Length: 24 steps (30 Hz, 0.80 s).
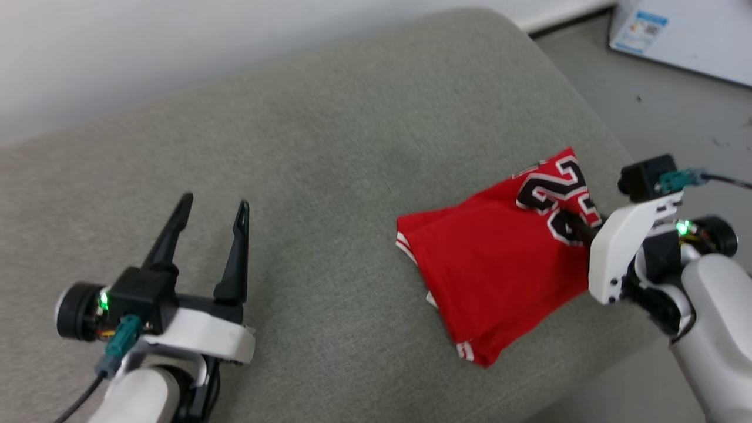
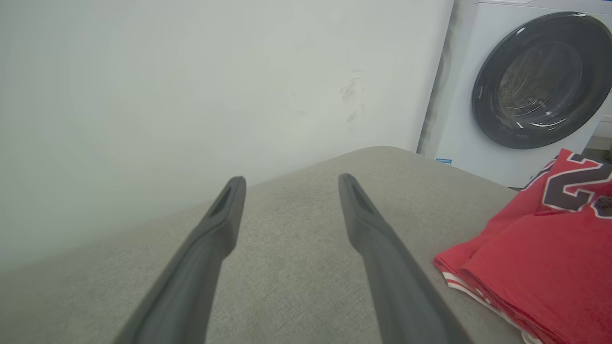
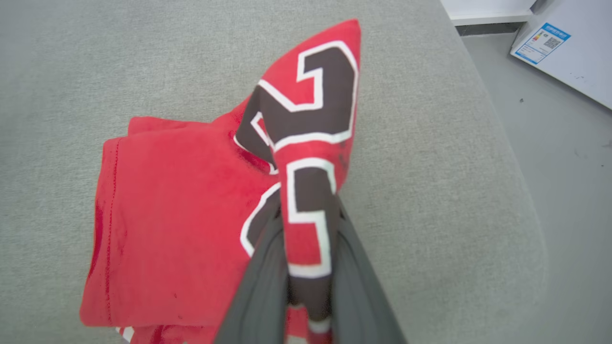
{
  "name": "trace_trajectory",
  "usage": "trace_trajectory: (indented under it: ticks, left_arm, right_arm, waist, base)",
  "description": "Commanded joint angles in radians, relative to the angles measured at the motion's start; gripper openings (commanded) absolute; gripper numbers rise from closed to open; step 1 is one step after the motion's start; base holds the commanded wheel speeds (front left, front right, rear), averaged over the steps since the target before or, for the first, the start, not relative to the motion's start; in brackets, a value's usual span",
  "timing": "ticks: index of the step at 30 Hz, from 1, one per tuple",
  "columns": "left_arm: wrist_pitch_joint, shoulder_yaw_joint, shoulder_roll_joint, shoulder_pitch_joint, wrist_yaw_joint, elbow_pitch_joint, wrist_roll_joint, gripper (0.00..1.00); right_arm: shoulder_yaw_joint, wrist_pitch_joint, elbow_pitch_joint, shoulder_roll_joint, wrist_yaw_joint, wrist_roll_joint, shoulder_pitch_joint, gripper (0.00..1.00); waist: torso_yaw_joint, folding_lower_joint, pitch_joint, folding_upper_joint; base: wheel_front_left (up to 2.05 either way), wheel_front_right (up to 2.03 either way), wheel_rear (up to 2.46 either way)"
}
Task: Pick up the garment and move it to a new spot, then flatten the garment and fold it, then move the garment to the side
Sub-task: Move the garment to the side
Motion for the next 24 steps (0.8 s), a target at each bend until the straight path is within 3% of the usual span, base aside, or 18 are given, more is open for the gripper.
trace_trajectory:
  ticks: [1, 6, 21, 22, 23, 24]
  left_arm:
    - [0.009, 0.003, 0.014, -0.023, -0.003, -0.011, 0.011, 1.00]
    - [0.064, -0.004, 0.050, -0.105, -0.015, -0.069, 0.045, 1.00]
    - [0.172, -0.029, 0.103, -0.308, -0.058, -0.200, 0.119, 1.00]
    - [0.175, -0.030, 0.103, -0.315, -0.059, -0.204, 0.119, 1.00]
    - [0.177, -0.032, 0.104, -0.321, -0.059, -0.206, 0.122, 1.00]
    - [0.177, -0.032, 0.105, -0.323, -0.059, -0.207, 0.123, 1.00]
  right_arm:
    - [-0.003, -0.029, 0.012, 0.010, 0.000, -0.004, -0.038, 0.00]
    - [-0.040, -0.157, 0.109, 0.020, -0.001, -0.013, -0.149, 0.00]
    - [-0.339, -0.424, 0.452, -0.023, -0.001, -0.061, -0.391, 0.00]
    - [-0.344, -0.435, 0.480, -0.025, -0.001, -0.077, -0.391, 0.16]
    - [-0.347, -0.447, 0.503, -0.018, -0.001, -0.083, -0.393, 0.46]
    - [-0.356, -0.471, 0.522, -0.011, -0.001, -0.090, -0.401, 0.94]
  waist:
    - [-0.079, 0.0000, 0.117, 0.0000]
    - [-0.072, 0.0000, 0.228, 0.0000]
    - [0.025, 0.0000, 0.465, 0.0000]
    - [0.029, 0.0000, 0.472, 0.0000]
    - [0.032, 0.0000, 0.476, 0.0000]
    - [0.034, 0.0000, 0.478, 0.0000]
  base:
    - [0.00, 0.00, 0.00]
    - [0.00, 0.00, 0.00]
    - [0.00, 0.00, 0.00]
    - [0.00, 0.00, 0.00]
    - [0.00, 0.00, 0.00]
    - [0.00, 0.00, 0.00]
